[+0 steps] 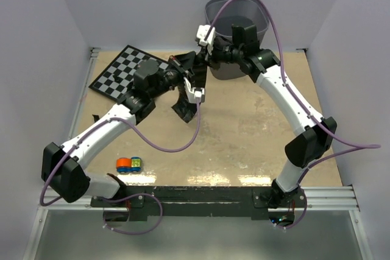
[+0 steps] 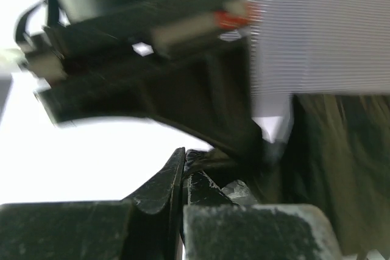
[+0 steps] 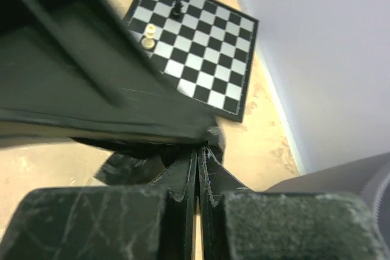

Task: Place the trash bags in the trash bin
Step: Adjust the trash bag at the center of the board.

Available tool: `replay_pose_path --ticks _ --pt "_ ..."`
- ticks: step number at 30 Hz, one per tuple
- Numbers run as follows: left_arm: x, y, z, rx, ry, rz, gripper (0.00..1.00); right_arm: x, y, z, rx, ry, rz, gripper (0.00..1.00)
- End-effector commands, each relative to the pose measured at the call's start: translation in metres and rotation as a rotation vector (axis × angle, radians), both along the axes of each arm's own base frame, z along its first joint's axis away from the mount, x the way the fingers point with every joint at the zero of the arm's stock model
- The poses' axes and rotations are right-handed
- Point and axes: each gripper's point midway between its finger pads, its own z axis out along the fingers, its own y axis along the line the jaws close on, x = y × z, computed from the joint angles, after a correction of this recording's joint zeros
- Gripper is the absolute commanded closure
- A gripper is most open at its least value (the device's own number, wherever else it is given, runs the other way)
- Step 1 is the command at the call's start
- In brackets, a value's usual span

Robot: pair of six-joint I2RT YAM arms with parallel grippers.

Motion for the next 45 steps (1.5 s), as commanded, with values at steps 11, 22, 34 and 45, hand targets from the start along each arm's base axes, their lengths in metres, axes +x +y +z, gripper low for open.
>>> replay_pose_path --ticks 11,22,34,45 --pt "-0.024 -0.003 -0.017 0.123 0.06 -0.124 1.0 0.015 -0.004 0.008 -0.061 -0.104 -0.065 1.0" --pt "0.024 -0.004 -0.039 0.157 0.131 0.008 1.0 -0.032 0.018 0.032 -0.012 -0.117 0.092 1.0" --pt "0.007 0.0 -0.019 0.15 0.106 -0.028 1.0 -0.01 0.006 0.005 -0.087 -0.077 0.021 1.0" --pt "0.013 0.012 -0.046 0.176 0.173 0.034 1.0 -0.003 0.005 0.014 -0.069 -0.063 -0.028 1.0"
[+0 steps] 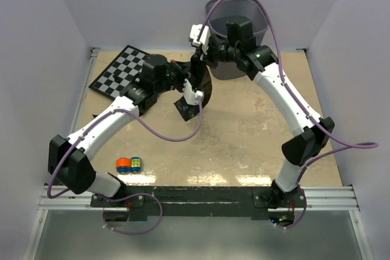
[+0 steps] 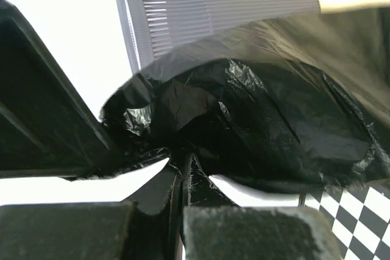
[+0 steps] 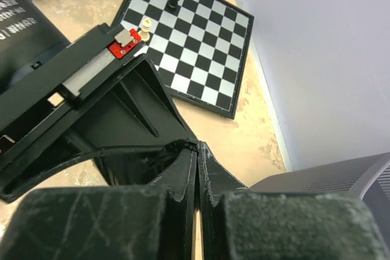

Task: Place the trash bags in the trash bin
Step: Adjust the trash bag at the center of the board.

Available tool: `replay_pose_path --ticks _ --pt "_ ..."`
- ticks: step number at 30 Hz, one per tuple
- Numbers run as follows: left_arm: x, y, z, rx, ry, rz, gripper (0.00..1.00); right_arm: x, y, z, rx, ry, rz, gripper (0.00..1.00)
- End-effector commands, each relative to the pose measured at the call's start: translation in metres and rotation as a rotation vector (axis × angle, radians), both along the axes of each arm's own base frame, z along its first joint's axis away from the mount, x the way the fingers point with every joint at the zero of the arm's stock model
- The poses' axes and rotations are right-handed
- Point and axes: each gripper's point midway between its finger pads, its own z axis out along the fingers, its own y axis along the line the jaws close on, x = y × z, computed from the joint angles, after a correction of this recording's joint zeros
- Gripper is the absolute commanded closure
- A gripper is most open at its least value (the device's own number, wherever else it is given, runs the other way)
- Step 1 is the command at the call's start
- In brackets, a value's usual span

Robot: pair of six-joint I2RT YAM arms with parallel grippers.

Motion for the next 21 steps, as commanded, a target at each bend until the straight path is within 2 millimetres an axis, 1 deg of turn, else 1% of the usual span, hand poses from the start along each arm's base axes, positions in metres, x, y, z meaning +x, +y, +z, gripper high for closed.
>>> replay_pose_path --ticks 1,2,3,4,5,6,7,9,10,11,13,14,15,16,17,19,20,21 --pt "-0.008 0.0 0.036 -0.089 -0.071 -0.014 1.0 0.003 -0.003 -0.008 -0.021 -0.012 -0.02 1.0" --pt "-0.007 0.0 0.052 -0.126 -0.115 -0.012 1.0 0.002 -0.003 -0.018 -0.04 0.002 -0.017 1.0" --pt "-0.005 -0.001 0.072 -0.173 -0.172 -0.007 1.0 0.0 -0.004 -0.031 -0.062 0.028 -0.013 1.0" --pt "-0.003 -0.001 0.09 -0.208 -0.222 0.001 1.0 -0.003 -0.004 -0.038 -0.075 0.042 -0.004 1.0" --pt "0.001 0.0 0.096 -0.218 -0.241 0.016 1.0 -0.007 -0.004 -0.042 -0.082 0.058 0.007 1.0" --pt "0.005 0.002 0.103 -0.229 -0.256 0.037 1.0 -0.012 -0.002 -0.041 -0.079 0.066 0.022 1.0" --pt "0.011 0.004 0.103 -0.232 -0.254 0.059 1.0 -0.018 0.0 -0.038 -0.074 0.067 0.037 1.0" --pt "0.017 0.006 0.094 -0.229 -0.223 0.086 1.0 -0.026 0.005 -0.021 -0.039 0.051 0.066 1.0" --pt "0.016 0.007 0.086 -0.221 -0.199 0.086 1.0 -0.029 0.007 -0.007 -0.003 0.037 0.079 1.0" --pt "0.013 0.007 0.075 -0.21 -0.167 0.081 1.0 -0.032 0.009 0.008 0.027 0.019 0.09 1.0" --pt "0.003 0.009 0.051 -0.174 -0.108 0.061 1.0 -0.025 0.009 0.028 0.059 -0.017 0.068 1.0" --pt "-0.004 0.008 0.038 -0.15 -0.076 0.042 1.0 -0.019 0.006 0.034 0.07 -0.034 0.04 1.0" --pt "-0.012 0.007 0.035 -0.144 -0.067 0.021 1.0 -0.01 0.002 0.036 0.073 -0.047 0.002 1.0" --pt "-0.021 0.008 0.021 -0.117 -0.02 0.008 1.0 0.0 -0.002 0.033 0.066 -0.052 -0.035 1.0" --pt "-0.026 0.006 0.017 -0.111 -0.001 -0.007 1.0 0.009 -0.006 0.024 0.053 -0.044 -0.063 1.0" --pt "-0.035 0.003 0.017 -0.115 0.017 -0.03 1.0 0.018 -0.012 0.008 0.023 -0.028 -0.091 1.0" --pt "-0.037 0.0 0.02 -0.118 0.007 -0.04 1.0 0.017 -0.011 0.002 0.013 -0.02 -0.083 1.0" --pt "-0.035 0.0 0.027 -0.132 -0.017 -0.039 1.0 0.017 -0.012 -0.004 -0.001 -0.015 -0.08 1.0"
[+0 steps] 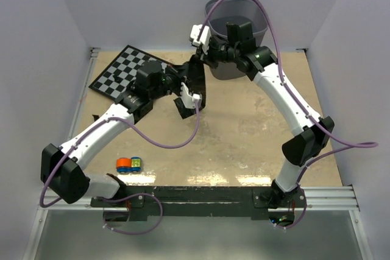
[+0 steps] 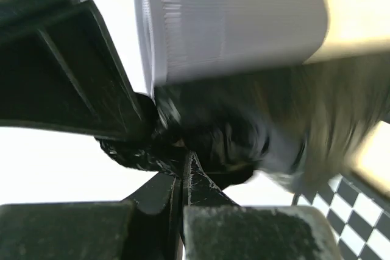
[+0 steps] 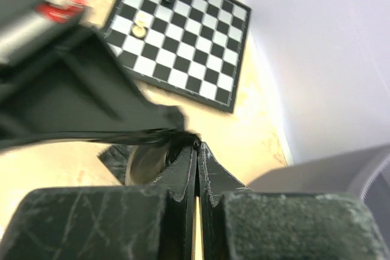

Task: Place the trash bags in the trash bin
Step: Adjust the trash bag at the center of the board.

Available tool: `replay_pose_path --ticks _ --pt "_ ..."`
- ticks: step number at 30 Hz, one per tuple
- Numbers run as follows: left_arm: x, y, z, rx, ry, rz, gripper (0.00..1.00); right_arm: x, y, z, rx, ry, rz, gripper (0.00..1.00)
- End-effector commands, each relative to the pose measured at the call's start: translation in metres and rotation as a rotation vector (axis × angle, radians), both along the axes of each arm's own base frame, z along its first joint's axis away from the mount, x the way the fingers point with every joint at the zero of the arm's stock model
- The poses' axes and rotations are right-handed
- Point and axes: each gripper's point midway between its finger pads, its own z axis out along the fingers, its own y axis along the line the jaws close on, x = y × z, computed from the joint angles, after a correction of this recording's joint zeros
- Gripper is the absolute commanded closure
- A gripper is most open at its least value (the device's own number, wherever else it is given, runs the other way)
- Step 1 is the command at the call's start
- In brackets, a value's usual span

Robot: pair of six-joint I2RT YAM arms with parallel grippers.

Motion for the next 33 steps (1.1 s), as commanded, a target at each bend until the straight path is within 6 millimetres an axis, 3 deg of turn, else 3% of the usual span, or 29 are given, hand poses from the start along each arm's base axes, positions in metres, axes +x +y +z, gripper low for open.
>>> replay_pose_path --ticks 1,3,6,9,12,16,19,24,26,28,31,33 --pt "-0.014 -0.007 0.021 -0.053 -0.035 -0.048 1.0 0.007 -0.008 0.001 -0.002 -0.023 -0.036 1.0" --pt "0.0 -0.005 0.044 -0.102 -0.122 0.0 1.0 -0.006 -0.003 -0.005 -0.009 0.002 -0.003 1.0" --pt "0.025 0.002 0.06 -0.154 -0.172 0.075 1.0 -0.036 0.008 -0.013 -0.022 0.034 0.077 1.0" --pt "0.039 0.006 0.064 -0.173 -0.178 0.113 1.0 -0.047 0.011 -0.002 0.002 0.021 0.097 1.0" --pt "0.032 0.003 0.046 -0.148 -0.134 0.078 1.0 -0.038 0.008 0.018 0.034 -0.017 0.079 1.0" --pt "0.001 -0.004 0.021 -0.088 -0.062 -0.042 1.0 -0.01 -0.004 0.018 0.047 -0.028 -0.048 1.0" --pt "-0.015 -0.007 0.032 -0.114 -0.095 -0.1 1.0 0.001 -0.011 0.003 0.048 0.011 -0.109 1.0" --pt "-0.013 -0.016 0.065 -0.179 -0.201 -0.144 1.0 -0.017 -0.006 -0.027 0.026 0.1 -0.066 1.0" --pt "-0.001 -0.018 0.059 -0.164 -0.185 -0.114 1.0 -0.028 0.002 -0.02 0.033 0.095 0.0 1.0" --pt "0.011 -0.015 0.042 -0.12 -0.143 -0.073 1.0 -0.035 0.007 0.003 0.07 0.062 0.048 1.0" --pt "0.01 -0.009 0.006 -0.037 -0.04 -0.053 1.0 -0.023 0.001 0.029 0.097 0.001 0.006 1.0" --pt "-0.004 -0.006 -0.01 0.004 0.007 -0.083 1.0 -0.009 -0.006 0.032 0.102 -0.015 -0.041 1.0"
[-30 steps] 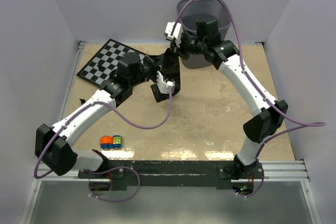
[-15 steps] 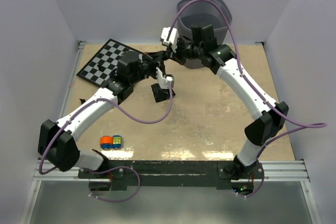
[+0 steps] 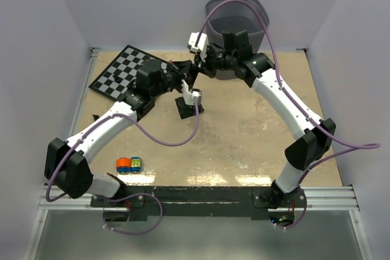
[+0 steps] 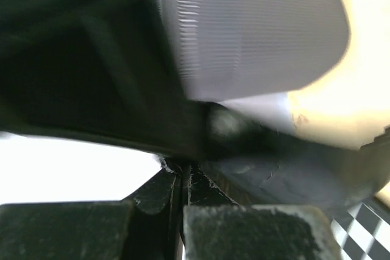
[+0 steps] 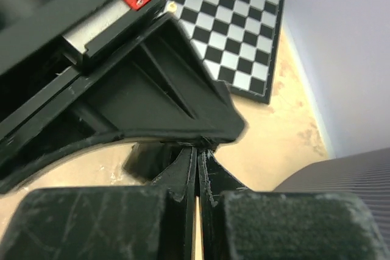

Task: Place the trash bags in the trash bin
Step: Adjust the trash bag at the center of the board.

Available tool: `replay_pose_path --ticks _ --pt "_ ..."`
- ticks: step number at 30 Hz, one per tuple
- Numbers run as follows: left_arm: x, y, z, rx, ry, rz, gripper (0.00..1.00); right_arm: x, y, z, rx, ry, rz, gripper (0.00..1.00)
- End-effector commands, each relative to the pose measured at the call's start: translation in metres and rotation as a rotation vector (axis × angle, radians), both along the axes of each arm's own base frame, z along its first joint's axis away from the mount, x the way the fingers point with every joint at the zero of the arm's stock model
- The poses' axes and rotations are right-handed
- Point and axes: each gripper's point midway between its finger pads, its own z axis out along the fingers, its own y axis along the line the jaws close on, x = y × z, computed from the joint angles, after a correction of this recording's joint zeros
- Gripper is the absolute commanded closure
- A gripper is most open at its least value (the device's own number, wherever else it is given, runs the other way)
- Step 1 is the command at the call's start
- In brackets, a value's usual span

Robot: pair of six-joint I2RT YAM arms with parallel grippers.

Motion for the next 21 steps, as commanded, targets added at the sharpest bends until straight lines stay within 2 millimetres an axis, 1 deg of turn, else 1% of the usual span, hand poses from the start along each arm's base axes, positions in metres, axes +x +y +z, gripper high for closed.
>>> replay_pose_path --ticks 1,2,3,4,5,6,8,9,10,11,12,13,14,15,16,17,18,19,21 --pt "-0.022 0.004 -0.013 0.064 0.045 -0.057 1.0 0.015 -0.011 0.057 0.078 -0.134 -0.055 1.0" --pt "-0.031 0.003 -0.011 0.054 0.032 -0.087 1.0 0.018 -0.012 0.048 0.055 -0.129 -0.064 1.0" --pt "-0.032 0.002 0.008 0.019 -0.029 -0.096 1.0 0.019 -0.012 0.037 0.037 -0.113 -0.063 1.0" --pt "-0.033 0.0 0.019 -0.004 -0.06 -0.102 1.0 0.019 -0.012 0.027 0.024 -0.098 -0.06 1.0" --pt "-0.03 -0.002 0.033 -0.034 -0.097 -0.101 1.0 0.018 -0.013 0.016 0.005 -0.079 -0.06 1.0" --pt "-0.026 -0.001 0.048 -0.061 -0.132 -0.086 1.0 0.012 -0.011 0.007 -0.003 -0.054 -0.041 1.0" --pt "-0.008 -0.001 0.058 -0.074 -0.149 -0.035 1.0 -0.004 -0.003 0.004 0.003 -0.025 0.013 1.0" --pt "-0.001 0.0 0.058 -0.07 -0.142 -0.018 1.0 -0.011 0.0 0.01 0.014 -0.031 0.032 1.0" --pt "0.006 0.0 0.052 -0.063 -0.129 -0.007 1.0 -0.015 0.004 0.017 0.028 -0.041 0.052 1.0" --pt "0.009 0.003 0.044 -0.054 -0.115 0.007 1.0 -0.019 0.007 0.031 0.052 -0.06 0.075 1.0" --pt "0.009 0.003 0.035 -0.041 -0.094 0.008 1.0 -0.021 0.009 0.039 0.065 -0.069 0.1 1.0" --pt "0.006 0.004 0.023 -0.023 -0.067 0.003 1.0 -0.018 0.009 0.049 0.079 -0.088 0.101 1.0" --pt "0.001 0.005 0.009 0.001 -0.034 -0.007 1.0 -0.012 0.008 0.057 0.093 -0.1 0.081 1.0" --pt "-0.009 0.003 -0.002 0.027 -0.009 -0.041 1.0 -0.004 0.007 0.061 0.103 -0.113 0.051 1.0" --pt "-0.018 0.002 -0.005 0.038 0.002 -0.065 1.0 0.004 0.005 0.061 0.097 -0.126 0.021 1.0" --pt "-0.028 -0.001 0.0 0.029 -0.002 -0.097 1.0 0.011 0.004 0.052 0.074 -0.125 -0.003 1.0" --pt "-0.037 -0.006 0.008 0.019 -0.02 -0.131 1.0 0.015 0.002 0.042 0.049 -0.118 -0.021 1.0" --pt "-0.041 -0.009 0.02 0.006 -0.048 -0.149 1.0 0.019 0.001 0.026 0.023 -0.1 -0.034 1.0" --pt "-0.034 -0.011 0.045 -0.009 -0.109 -0.143 1.0 0.015 -0.002 0.002 -0.025 -0.059 -0.016 1.0"
